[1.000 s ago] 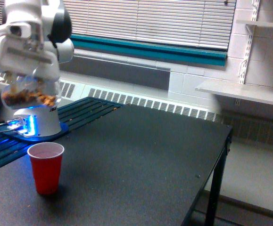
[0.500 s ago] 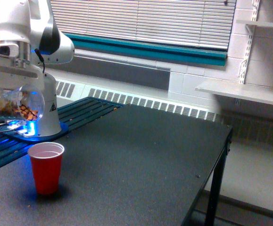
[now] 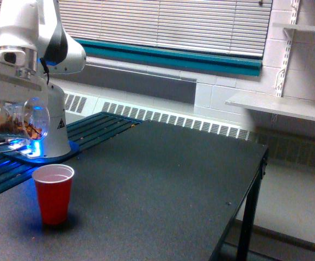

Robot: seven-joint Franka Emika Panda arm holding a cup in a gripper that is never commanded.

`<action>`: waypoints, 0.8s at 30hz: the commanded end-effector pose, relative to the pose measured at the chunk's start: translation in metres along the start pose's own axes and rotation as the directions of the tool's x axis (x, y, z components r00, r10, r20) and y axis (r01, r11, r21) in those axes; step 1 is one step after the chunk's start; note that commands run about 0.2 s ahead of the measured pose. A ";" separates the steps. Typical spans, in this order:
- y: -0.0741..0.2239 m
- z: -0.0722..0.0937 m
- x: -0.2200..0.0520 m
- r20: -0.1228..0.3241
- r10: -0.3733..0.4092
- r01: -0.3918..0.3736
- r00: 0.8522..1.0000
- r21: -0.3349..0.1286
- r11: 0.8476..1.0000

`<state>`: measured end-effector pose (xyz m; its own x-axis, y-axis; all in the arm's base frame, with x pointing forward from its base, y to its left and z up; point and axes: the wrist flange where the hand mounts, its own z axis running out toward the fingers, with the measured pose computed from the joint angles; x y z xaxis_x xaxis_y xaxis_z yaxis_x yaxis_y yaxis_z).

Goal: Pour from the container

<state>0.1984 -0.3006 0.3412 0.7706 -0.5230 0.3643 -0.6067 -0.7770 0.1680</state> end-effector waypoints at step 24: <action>-0.015 0.011 -0.001 0.036 -0.089 0.091 0.995 -0.077 0.993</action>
<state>0.2059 -0.2948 0.3302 0.8379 -0.4458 0.3151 -0.5292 -0.8048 0.2687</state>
